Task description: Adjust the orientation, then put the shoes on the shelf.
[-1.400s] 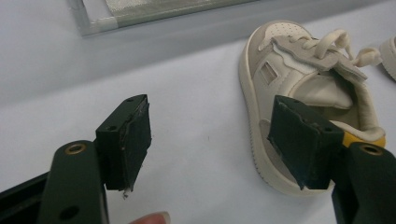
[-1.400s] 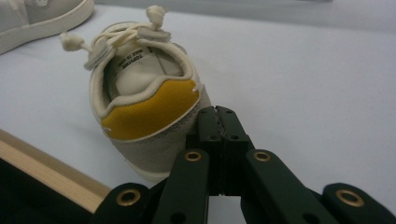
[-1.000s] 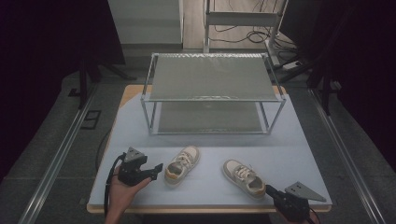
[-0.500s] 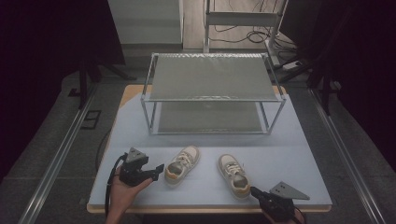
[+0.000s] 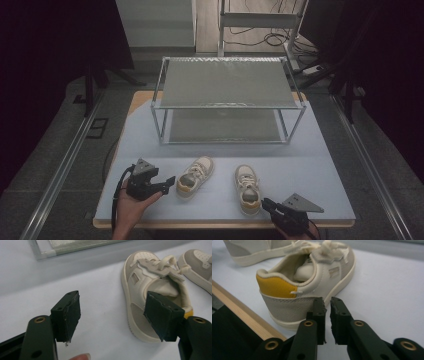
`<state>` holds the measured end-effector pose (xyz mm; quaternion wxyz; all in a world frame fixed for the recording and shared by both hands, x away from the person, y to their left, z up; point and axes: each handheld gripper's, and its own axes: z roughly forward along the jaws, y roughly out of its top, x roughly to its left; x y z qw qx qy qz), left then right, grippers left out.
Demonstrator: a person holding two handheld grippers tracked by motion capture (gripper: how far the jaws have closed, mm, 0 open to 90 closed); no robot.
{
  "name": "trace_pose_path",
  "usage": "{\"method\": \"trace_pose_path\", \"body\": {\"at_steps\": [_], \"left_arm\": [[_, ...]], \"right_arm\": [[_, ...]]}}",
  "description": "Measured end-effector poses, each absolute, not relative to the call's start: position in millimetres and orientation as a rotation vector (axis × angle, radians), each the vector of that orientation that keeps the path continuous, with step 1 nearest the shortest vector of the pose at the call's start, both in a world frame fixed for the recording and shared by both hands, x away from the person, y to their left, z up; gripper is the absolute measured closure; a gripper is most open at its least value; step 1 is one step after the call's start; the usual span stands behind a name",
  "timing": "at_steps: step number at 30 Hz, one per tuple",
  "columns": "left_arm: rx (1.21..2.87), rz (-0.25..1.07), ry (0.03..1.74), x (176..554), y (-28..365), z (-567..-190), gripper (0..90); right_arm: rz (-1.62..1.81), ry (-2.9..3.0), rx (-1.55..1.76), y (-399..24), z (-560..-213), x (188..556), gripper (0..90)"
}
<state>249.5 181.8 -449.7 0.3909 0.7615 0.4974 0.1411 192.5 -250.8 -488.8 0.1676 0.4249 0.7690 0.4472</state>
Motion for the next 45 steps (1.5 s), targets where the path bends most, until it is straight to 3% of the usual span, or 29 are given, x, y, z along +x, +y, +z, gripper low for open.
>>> {"method": "trace_pose_path", "body": {"at_steps": [8, 20, 33, 45], "left_arm": [[1.941, 0.344, 1.232, 244.2, 171.7, -444.1, 25.6], [2.012, 0.336, 1.177, 240.1, 137.3, -445.0, 18.1], [2.093, 0.339, 1.206, 255.5, 112.3, -462.0, 16.9], [2.177, 0.348, 1.246, 269.0, 99.8, -479.0, 17.7]], "right_arm": [[1.347, 2.055, 1.285, -259.1, -479.2, 190.6, 43.5], [1.337, 2.037, 1.261, -230.1, -465.9, 183.9, 19.1], [1.263, 2.109, 1.243, -194.4, -470.4, 186.0, 12.2], [1.104, 2.121, 1.29, -172.7, -493.4, 215.0, 4.2]]}}
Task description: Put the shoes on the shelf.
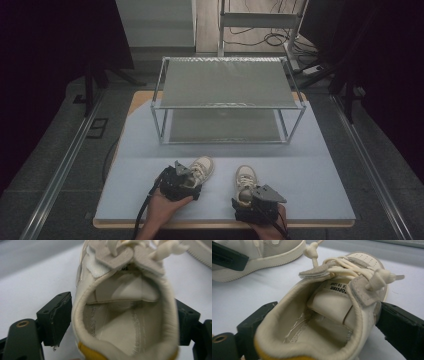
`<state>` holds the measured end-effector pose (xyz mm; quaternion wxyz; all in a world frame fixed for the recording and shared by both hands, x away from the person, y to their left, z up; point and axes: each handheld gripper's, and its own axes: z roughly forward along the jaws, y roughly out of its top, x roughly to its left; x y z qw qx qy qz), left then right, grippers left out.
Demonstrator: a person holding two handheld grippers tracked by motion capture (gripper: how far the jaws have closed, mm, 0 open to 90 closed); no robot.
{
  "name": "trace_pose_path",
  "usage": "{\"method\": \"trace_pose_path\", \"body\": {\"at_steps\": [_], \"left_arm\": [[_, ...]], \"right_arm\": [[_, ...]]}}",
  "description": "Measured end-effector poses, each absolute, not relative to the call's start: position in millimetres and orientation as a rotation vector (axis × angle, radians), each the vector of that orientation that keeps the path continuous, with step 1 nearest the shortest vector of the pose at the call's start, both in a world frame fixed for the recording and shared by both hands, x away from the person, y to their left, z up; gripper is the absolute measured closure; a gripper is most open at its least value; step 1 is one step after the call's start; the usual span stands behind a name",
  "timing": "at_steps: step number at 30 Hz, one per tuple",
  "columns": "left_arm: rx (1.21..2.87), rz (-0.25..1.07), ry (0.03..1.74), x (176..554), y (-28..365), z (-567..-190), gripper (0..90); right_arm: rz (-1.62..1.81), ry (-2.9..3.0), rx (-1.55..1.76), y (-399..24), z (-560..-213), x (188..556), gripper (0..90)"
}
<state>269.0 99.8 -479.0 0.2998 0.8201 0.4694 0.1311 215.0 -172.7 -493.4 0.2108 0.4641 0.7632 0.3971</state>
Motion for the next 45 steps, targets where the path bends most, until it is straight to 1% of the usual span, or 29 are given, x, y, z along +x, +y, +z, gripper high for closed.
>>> {"method": "trace_pose_path", "body": {"at_steps": [4, 5, 6, 7, 8, 9, 11, 12, 17, 25, 28, 29, 30, 31, 34, 45], "left_arm": [[2.186, 0.343, 1.266, 272.2, 97.6, -481.2, 18.3], [2.189, 0.343, 1.263, 272.1, 97.2, -481.0, 18.8], [2.191, 0.343, 1.26, 271.9, 97.0, -480.9, 19.6], [2.193, 0.336, 1.255, 271.5, 97.0, -480.8, 22.6], [2.193, 0.331, 1.255, 271.2, 97.2, -481.0, 22.6], [2.191, 0.321, 1.254, 271.0, 97.7, -481.8, 23.3], [2.192, 0.306, 1.257, 271.1, 98.2, -483.7, 24.2], [2.193, 0.312, 1.257, 270.6, 97.8, -484.6, 24.7], [2.203, 0.342, 1.25, 267.3, 96.4, -485.3, 26.4], [2.218, 0.356, 1.237, 266.6, 96.3, -485.3, 27.4], [2.21, 0.352, 1.23, 266.5, 97.5, -485.6, 28.2], [2.213, 0.349, 1.224, 266.5, 98.3, -485.5, 28.7], [2.212, 0.346, 1.221, 266.6, 99.0, -485.4, 28.7], [2.208, 0.343, 1.219, 266.7, 99.7, -485.6, 28.9], [2.203, 0.337, 1.214, 266.8, 101.1, -485.6, 29.5], [2.19, 0.315, 1.198, 265.6, 103.9, -482.7, 29.8]], "right_arm": [[1.072, 2.121, 1.304, -170.1, -492.7, 217.0, 3.9], [1.042, 2.119, 1.304, -167.3, -493.2, 217.4, 1.9], [1.022, 2.112, 1.3, -164.3, -494.0, 217.7, 0.7], [0.987, 2.101, 1.287, -160.3, -495.2, 218.0, 1.1], [0.987, 2.101, 1.287, -160.3, -495.2, 218.0, 1.1], [0.98, 2.095, 1.285, -160.3, -495.5, 218.2, 2.9], [0.982, 2.072, 1.292, -165.0, -495.1, 219.2, 9.8], [0.991, 2.066, 1.311, -171.0, -494.6, 221.3, 10.7], [0.985, 2.075, 1.311, -174.8, -495.2, 221.5, 11.0], [0.988, 2.105, 1.301, -175.4, -496.1, 222.1, 14.4], [0.994, 2.116, 1.294, -179.1, -495.2, 223.4, 17.1], [0.995, 2.11, 1.289, -181.8, -493.6, 222.8, 22.1], [0.995, 2.11, 1.289, -181.8, -493.6, 222.8, 22.1], [0.994, 2.099, 1.275, -183.4, -492.9, 222.2, 24.6], [1.022, 2.13, 1.268, -192.6, -489.9, 225.0, 26.1], [1.05, 2.157, 1.244, -203.3, -485.0, 227.0, 29.5]]}}
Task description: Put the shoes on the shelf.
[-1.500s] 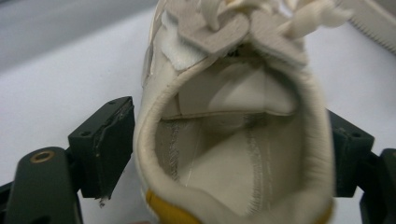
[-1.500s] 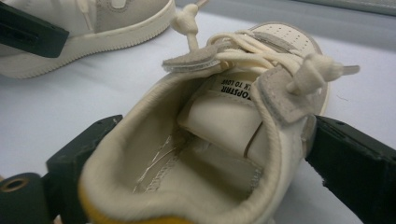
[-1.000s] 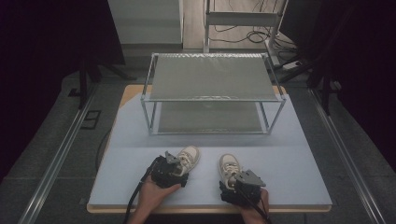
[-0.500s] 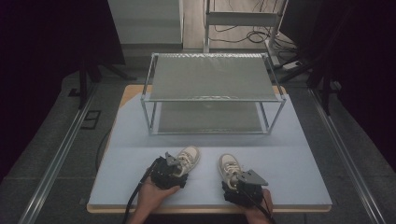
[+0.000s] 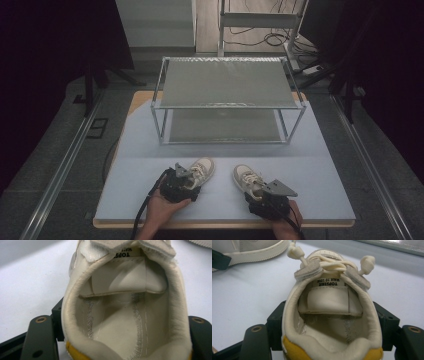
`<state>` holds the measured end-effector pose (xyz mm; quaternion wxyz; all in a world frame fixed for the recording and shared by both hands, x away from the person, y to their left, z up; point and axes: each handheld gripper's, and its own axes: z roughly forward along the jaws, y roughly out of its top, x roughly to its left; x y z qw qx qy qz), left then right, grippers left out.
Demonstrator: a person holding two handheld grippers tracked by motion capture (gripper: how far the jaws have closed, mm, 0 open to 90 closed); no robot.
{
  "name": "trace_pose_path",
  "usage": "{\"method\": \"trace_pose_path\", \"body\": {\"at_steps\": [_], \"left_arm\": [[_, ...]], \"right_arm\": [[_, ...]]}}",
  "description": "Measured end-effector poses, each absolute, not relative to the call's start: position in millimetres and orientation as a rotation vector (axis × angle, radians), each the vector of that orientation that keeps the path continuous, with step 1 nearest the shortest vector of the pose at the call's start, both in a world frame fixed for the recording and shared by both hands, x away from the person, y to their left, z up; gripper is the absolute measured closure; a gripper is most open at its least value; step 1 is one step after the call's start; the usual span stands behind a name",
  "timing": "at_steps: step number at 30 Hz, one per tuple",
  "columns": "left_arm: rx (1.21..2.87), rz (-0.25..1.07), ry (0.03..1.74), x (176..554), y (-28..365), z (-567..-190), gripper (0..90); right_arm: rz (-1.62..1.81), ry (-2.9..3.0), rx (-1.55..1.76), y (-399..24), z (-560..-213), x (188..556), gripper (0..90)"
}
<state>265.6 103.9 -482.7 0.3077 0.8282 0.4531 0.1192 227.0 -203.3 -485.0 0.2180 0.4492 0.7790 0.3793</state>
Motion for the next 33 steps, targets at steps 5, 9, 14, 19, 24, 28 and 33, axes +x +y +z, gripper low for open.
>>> {"method": "trace_pose_path", "body": {"at_steps": [5, 9, 14, 19, 24, 28, 33], "left_arm": [[2.162, 0.313, 1.196, 265.2, 106.4, -478.5, 29.8], [2.139, 0.317, 1.193, 265.9, 108.3, -474.2, 29.8], [2.122, 0.324, 1.191, 270.9, 107.0, -469.0, 29.9], [2.101, 0.321, 1.192, 280.1, 103.8, -463.2, 29.9], [2.094, 0.32, 1.191, 293.3, 97.7, -456.8, 29.8], [2.097, 0.325, 1.195, 303.8, 92.4, -454.9, 29.8], [2.086, 0.32, 1.214, 316.3, 88.5, -455.2, 29.9]], "right_arm": [[1.085, 2.17, 1.244, -207.0, -482.1, 227.5, 30.0], [1.105, 2.159, 1.23, -208.3, -476.5, 227.6, 30.2], [1.122, 2.143, 1.223, -210.7, -470.0, 233.2, 30.2], [1.142, 2.111, 1.236, -212.8, -465.5, 246.1, 30.3], [1.159, 2.072, 1.228, -211.2, -457.4, 259.7, 30.3], [1.165, 2.051, 1.225, -208.9, -453.4, 270.2, 30.3], [1.16, 2.038, 1.221, -207.5, -450.2, 282.3, 30.3]]}}
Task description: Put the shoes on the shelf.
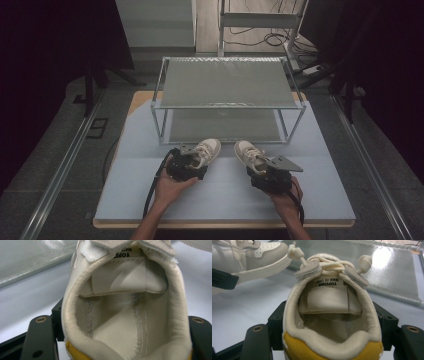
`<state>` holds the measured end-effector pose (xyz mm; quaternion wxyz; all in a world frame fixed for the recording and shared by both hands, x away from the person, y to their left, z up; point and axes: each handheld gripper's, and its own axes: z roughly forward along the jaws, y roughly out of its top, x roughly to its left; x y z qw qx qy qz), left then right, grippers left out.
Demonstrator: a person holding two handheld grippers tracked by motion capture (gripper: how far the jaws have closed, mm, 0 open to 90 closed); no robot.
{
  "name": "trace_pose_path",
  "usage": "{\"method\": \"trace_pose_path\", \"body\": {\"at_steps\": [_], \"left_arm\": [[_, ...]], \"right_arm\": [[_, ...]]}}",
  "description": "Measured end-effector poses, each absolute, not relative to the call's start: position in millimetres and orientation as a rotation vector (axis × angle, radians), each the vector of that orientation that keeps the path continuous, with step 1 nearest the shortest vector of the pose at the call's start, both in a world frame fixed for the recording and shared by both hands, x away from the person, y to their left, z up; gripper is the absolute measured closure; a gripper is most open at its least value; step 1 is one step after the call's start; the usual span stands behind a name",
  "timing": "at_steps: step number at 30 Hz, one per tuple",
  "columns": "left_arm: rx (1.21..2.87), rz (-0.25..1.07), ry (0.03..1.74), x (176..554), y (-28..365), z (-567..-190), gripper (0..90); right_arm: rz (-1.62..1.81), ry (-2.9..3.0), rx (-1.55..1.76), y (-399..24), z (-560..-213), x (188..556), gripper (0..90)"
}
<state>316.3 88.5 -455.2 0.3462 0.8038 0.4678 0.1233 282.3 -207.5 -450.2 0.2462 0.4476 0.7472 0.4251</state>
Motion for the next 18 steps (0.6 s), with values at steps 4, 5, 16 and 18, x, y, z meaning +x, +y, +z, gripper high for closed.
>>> {"method": "trace_pose_path", "body": {"at_steps": [4, 5, 16, 18], "left_arm": [[2.082, 0.318, 1.229, 324.7, 86.7, -456.9, 29.8], [2.08, 0.318, 1.231, 326.4, 86.4, -457.0, 29.9], [2.076, 0.336, 1.243, 343.0, 80.8, -452.7, 29.8], [2.075, 0.336, 1.245, 346.4, 79.8, -451.5, 29.8]], "right_arm": [[1.157, 2.021, 1.216, -206.9, -446.8, 291.0, 30.3], [1.156, 2.016, 1.216, -206.8, -445.9, 293.6, 30.3], [1.146, 1.977, 1.237, -206.2, -445.5, 315.6, 30.4], [1.144, 1.974, 1.238, -205.6, -445.1, 318.7, 30.4]]}}
